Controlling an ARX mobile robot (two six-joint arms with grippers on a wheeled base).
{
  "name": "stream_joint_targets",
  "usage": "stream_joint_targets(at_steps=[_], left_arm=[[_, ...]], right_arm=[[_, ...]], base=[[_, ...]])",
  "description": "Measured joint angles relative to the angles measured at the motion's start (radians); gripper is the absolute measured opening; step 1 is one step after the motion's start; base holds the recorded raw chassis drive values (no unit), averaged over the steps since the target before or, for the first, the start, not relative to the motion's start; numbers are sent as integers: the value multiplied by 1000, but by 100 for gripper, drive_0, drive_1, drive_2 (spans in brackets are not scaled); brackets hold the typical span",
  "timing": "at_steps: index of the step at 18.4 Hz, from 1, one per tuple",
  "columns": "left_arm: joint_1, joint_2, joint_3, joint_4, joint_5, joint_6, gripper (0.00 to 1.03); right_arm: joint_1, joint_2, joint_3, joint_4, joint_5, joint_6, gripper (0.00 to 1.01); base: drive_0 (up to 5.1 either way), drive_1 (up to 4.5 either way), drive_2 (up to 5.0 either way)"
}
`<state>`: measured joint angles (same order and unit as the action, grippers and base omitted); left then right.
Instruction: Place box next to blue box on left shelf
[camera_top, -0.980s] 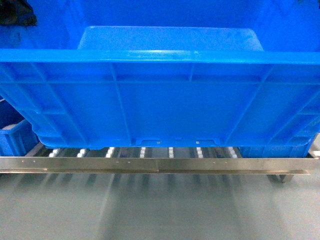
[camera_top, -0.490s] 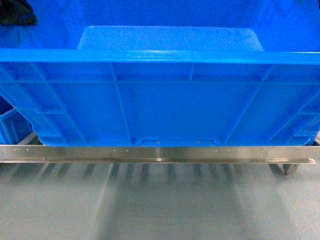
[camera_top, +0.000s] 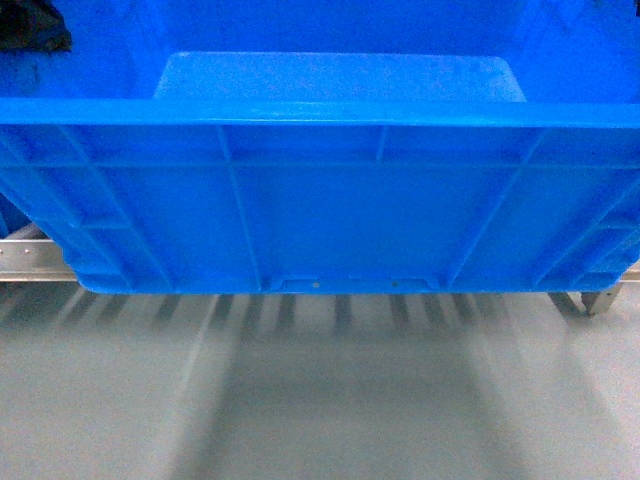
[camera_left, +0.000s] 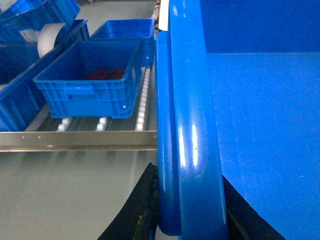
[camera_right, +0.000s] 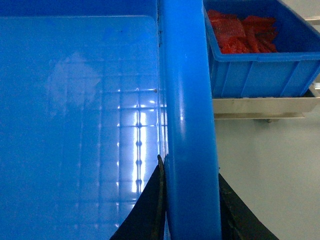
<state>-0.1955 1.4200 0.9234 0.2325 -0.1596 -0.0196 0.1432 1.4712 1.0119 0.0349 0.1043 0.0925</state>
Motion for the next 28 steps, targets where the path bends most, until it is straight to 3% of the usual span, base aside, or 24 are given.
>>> stream_joint_targets(at_steps=[28], left_arm=[[0, 0, -2, -4, 1, -2, 20]], right_arm=[[0, 0, -1, -5, 0, 0, 16]], base=[[0, 0, 0]])
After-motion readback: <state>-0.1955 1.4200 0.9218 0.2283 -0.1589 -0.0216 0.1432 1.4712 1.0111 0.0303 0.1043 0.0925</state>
